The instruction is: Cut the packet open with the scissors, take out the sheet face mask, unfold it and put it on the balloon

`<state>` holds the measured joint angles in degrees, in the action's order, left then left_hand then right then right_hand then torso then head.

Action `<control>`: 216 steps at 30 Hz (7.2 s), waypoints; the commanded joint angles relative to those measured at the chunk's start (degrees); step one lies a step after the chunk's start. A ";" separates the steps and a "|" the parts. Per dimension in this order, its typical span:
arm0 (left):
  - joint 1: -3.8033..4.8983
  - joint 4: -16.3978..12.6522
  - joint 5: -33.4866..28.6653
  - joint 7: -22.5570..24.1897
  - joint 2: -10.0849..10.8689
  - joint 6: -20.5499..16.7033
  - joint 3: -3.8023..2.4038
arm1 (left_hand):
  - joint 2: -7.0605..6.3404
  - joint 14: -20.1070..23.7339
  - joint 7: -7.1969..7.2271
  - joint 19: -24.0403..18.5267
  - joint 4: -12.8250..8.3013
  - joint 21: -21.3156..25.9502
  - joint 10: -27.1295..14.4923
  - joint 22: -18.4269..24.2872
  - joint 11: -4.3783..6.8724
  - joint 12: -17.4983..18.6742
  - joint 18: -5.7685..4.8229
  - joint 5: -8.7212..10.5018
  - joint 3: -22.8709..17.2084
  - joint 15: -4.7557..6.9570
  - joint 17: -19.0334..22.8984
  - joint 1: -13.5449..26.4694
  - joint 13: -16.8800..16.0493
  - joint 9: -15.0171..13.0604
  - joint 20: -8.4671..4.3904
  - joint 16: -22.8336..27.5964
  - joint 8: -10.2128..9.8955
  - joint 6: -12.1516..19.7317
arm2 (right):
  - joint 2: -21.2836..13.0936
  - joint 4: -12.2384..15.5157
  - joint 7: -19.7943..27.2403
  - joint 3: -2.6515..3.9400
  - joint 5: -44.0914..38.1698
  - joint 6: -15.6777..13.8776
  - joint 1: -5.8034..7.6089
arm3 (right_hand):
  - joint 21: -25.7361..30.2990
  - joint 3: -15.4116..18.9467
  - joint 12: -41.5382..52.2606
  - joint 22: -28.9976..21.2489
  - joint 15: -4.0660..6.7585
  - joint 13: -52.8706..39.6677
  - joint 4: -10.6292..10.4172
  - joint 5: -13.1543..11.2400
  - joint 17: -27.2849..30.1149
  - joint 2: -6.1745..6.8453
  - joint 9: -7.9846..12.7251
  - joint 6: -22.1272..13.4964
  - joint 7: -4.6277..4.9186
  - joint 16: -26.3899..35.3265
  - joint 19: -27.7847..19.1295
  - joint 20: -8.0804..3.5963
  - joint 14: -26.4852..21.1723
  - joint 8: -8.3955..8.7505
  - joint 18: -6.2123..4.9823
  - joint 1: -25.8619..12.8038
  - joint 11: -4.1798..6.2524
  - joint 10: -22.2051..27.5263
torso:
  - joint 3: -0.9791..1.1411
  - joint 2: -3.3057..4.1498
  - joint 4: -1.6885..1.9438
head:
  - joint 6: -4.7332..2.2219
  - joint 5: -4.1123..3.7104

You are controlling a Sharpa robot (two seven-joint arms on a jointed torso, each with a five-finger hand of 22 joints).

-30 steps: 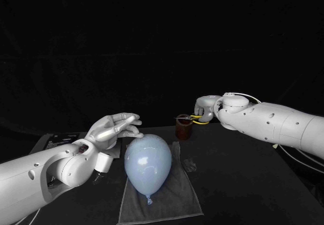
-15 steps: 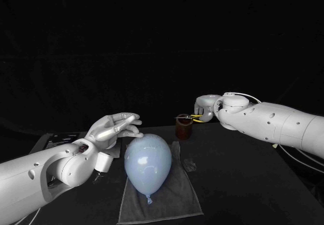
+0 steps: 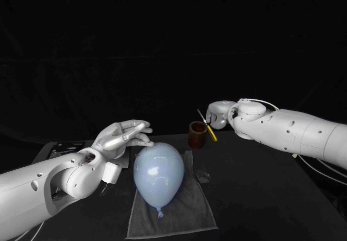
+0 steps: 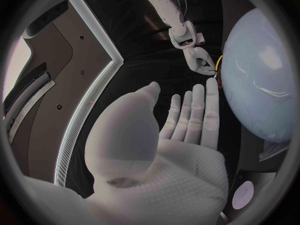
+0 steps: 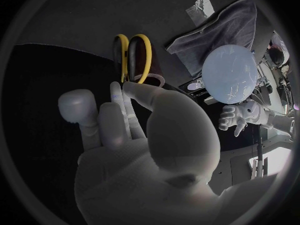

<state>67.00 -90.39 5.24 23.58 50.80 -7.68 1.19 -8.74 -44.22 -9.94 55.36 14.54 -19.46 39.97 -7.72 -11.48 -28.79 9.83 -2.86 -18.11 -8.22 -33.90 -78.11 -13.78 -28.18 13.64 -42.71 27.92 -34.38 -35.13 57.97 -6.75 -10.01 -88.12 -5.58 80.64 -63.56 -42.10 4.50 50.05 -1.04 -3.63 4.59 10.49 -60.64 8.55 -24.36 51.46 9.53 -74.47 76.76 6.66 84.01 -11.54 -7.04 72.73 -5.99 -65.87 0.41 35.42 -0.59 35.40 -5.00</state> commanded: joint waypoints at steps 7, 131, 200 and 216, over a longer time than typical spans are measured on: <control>0.19 -0.14 0.23 0.26 -0.13 0.99 -0.06 | 0.38 0.11 -4.89 0.30 -0.16 -0.23 0.43 0.06 -0.11 0.23 0.60 0.02 -0.24 -0.15 0.07 -0.18 0.04 0.02 0.08 0.35 -0.36 -0.40 | 0.11 0.85 -0.46 0.05 -0.73 -2.08 0.07 | -0.13 0.56 -0.43 0.10 0.31 0.03 -0.11 -0.58 -0.14 1.21 -0.13 -0.45 0.08 -0.33 -0.32 -0.21 0.48 -0.11 -0.25 -0.41 0.16 0.02 | -0.01 0.03 0.00 | 0.12 0.00; 1.62 -1.55 0.55 0.35 1.03 0.96 -0.11 | 0.46 0.30 -4.90 0.10 -0.39 -0.20 0.83 0.14 -0.12 0.62 0.58 0.03 -0.20 -0.19 0.35 -0.52 0.51 0.34 0.11 0.44 -0.62 -0.68 | 3.47 -10.91 -11.40 0.01 -0.40 -0.20 -11.89 | -10.75 12.79 66.16 18.58 2.77 -63.25 -8.73 -5.75 -18.17 0.76 -4.11 4.18 -2.49 -11.33 5.11 -2.21 3.67 -3.00 2.46 -0.57 3.64 -7.53 | -0.06 1.27 0.28 | 1.98 -0.75; 1.58 0.07 0.57 0.33 0.56 1.03 -0.08 | 0.88 0.30 -4.85 0.05 -0.91 -0.28 1.15 0.17 -0.08 0.96 0.59 0.02 -0.58 -0.14 0.57 -1.33 0.93 0.62 0.09 0.41 -0.86 -0.93 | -7.50 4.33 -20.51 0.40 -4.60 -9.35 -2.03 | -13.53 9.50 70.74 22.98 5.41 -69.92 -8.34 -6.37 -20.25 -0.95 -7.39 8.01 -5.95 -11.93 6.69 -4.69 4.12 -8.42 3.33 -3.51 6.57 -14.27 | -0.10 1.33 0.24 | -0.31 -2.62; 1.58 0.35 0.57 0.31 0.33 0.98 -0.08 | 0.88 0.30 -4.85 0.05 -0.91 -0.28 1.15 0.17 -0.08 0.96 0.59 0.02 -0.58 -0.14 0.57 -1.33 0.93 0.62 0.09 0.41 -0.86 -0.93 | -9.32 10.24 -22.57 0.38 -6.50 -6.22 1.20 | -14.03 9.45 70.94 23.66 5.51 -70.21 -8.49 -6.48 -20.46 -0.83 -7.43 8.12 -6.05 -12.01 6.95 -4.76 4.16 -8.54 3.47 -3.72 6.63 -14.51 | -0.10 1.37 0.40 | -0.70 -2.81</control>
<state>68.36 -90.02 5.51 23.26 51.27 -7.66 1.16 -7.93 -44.23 -9.93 55.36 13.99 -19.46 40.77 -7.61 -11.47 -28.08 9.64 -2.86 -18.67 -8.22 -33.39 -78.92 -12.89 -27.61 13.65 -42.50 27.25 -34.79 -44.37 67.86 -27.84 -9.68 -92.92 -13.31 81.53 -77.50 -32.65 75.09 73.65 4.10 -73.77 -3.65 4.27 -74.95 7.92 -27.00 56.11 4.08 -86.21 83.29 1.96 84.01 -13.56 -4.32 69.26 0.66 -80.10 0.30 36.78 -0.23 34.75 -7.85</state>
